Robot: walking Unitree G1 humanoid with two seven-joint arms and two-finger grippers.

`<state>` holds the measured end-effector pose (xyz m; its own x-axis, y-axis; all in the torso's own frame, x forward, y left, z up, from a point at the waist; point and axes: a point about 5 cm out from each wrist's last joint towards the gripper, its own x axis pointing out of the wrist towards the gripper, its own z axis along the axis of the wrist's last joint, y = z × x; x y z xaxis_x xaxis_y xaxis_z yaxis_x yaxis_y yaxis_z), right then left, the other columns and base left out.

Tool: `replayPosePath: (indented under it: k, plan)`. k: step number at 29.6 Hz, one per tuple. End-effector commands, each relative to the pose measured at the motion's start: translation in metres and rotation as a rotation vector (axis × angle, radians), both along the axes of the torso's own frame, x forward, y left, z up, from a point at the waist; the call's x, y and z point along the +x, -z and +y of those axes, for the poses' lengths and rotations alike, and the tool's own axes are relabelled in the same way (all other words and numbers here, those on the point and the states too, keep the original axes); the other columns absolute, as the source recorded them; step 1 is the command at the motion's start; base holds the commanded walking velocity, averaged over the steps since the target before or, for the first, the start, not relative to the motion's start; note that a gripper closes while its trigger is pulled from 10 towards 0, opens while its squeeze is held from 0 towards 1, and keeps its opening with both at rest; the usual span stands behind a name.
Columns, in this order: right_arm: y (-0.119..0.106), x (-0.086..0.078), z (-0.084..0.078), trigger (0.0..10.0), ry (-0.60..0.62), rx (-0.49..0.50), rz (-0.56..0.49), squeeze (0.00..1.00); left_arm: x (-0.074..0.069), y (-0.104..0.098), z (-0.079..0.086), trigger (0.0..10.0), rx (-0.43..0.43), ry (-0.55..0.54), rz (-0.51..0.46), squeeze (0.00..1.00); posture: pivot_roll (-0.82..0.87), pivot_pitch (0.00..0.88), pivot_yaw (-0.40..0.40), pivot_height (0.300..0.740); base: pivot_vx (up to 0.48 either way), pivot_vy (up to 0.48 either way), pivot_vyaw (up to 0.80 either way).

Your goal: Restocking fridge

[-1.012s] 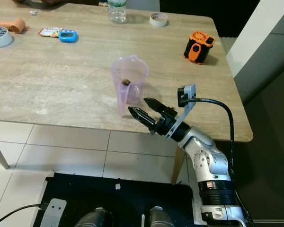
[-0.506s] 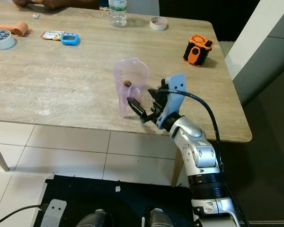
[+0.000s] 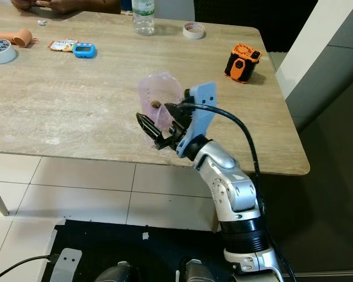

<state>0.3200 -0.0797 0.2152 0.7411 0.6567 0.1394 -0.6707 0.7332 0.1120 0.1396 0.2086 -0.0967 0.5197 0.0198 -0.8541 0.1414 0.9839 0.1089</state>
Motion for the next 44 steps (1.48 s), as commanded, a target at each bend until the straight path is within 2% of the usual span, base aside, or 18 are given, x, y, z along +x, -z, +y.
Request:
replayPosePath:
  k: [1, 17, 24, 25, 27, 29, 30, 31, 32, 38, 39, 40, 41, 44]
  plan:
    - [0.008, -0.002, 0.006, 10.0, 0.000, -0.040, 0.038, 0.00, -0.012, 0.006, -0.008, 10.0, -0.018, 0.015, 0.047, 0.00, -0.01, 0.159, -0.034, 0.740, 0.000, 0.000, 0.00]
    - [0.020, -0.002, 0.018, 10.0, 0.070, -0.124, 0.167, 0.00, -0.010, 0.006, -0.010, 10.0, -0.021, 0.015, 0.042, 0.00, -0.01, 0.151, -0.037, 0.740, 0.000, 0.000, 0.00]
    - [0.021, 0.001, 0.024, 10.0, 0.110, -0.095, 0.210, 0.00, -0.012, 0.006, -0.011, 10.0, -0.025, 0.015, 0.045, 0.00, -0.01, 0.154, -0.037, 0.740, 0.000, 0.000, 0.00]
    - [0.020, 0.001, 0.031, 10.0, 0.100, -0.067, 0.229, 0.00, -0.012, 0.006, -0.012, 10.0, -0.027, 0.014, 0.046, 0.00, -0.01, 0.155, -0.039, 0.740, 0.000, 0.000, 0.00]
    - [0.021, 0.002, 0.036, 10.0, 0.099, -0.053, 0.230, 0.40, -0.013, 0.007, -0.011, 10.0, -0.026, 0.011, 0.049, 0.00, -0.01, 0.154, -0.039, 0.740, 0.000, 0.000, 0.00]
    - [0.021, 0.002, 0.037, 10.0, 0.101, -0.052, 0.231, 0.40, -0.013, 0.007, -0.011, 10.0, -0.025, 0.010, 0.050, 0.00, -0.01, 0.154, -0.039, 0.740, 0.000, 0.000, 0.00]
    - [0.022, 0.003, 0.038, 10.0, 0.111, -0.056, 0.232, 0.96, -0.013, 0.007, -0.011, 10.0, -0.025, 0.009, 0.050, 0.00, -0.01, 0.154, -0.039, 0.740, 0.000, 0.000, 0.00]
    - [0.022, 0.003, 0.038, 10.0, 0.111, -0.056, 0.232, 0.96, -0.013, 0.007, -0.011, 10.0, -0.025, 0.009, 0.050, 0.00, -0.01, 0.154, -0.039, 0.740, 0.000, 0.000, 0.00]
    - [0.024, 0.005, 0.039, 10.0, 0.128, -0.057, 0.236, 1.00, -0.013, 0.007, -0.011, 10.0, -0.025, 0.008, 0.048, 0.00, 0.00, 0.153, -0.041, 0.740, 0.000, 0.000, 0.00]
    - [0.033, 0.018, 0.042, 10.0, 0.280, -0.074, 0.253, 1.00, -0.013, 0.007, -0.011, 10.0, -0.027, 0.004, 0.048, 0.00, 0.00, 0.151, -0.041, 0.740, 0.000, 0.000, 0.00]
    - [0.035, 0.020, 0.042, 10.0, 0.293, -0.067, 0.264, 0.29, -0.013, 0.007, -0.011, 10.0, -0.028, 0.003, 0.048, 0.00, 0.00, 0.151, -0.045, 0.740, 0.000, 0.000, 0.00]
    - [0.035, 0.020, 0.042, 10.0, 0.293, -0.067, 0.264, 0.29, -0.013, 0.007, -0.011, 10.0, -0.028, 0.003, 0.048, 0.00, 0.00, 0.151, -0.045, 0.740, 0.000, 0.000, 0.00]
    - [0.036, 0.021, 0.041, 10.0, 0.305, -0.057, 0.274, 0.00, -0.013, 0.007, -0.012, 10.0, -0.029, 0.002, 0.046, 0.00, 0.00, 0.151, -0.045, 0.740, 0.000, 0.000, 0.00]
    - [0.038, 0.022, 0.040, 10.0, 0.323, -0.045, 0.286, 0.00, -0.012, 0.006, -0.012, 10.0, -0.030, 0.002, 0.043, 0.00, 0.00, 0.151, -0.045, 0.740, 0.000, 0.000, 0.00]
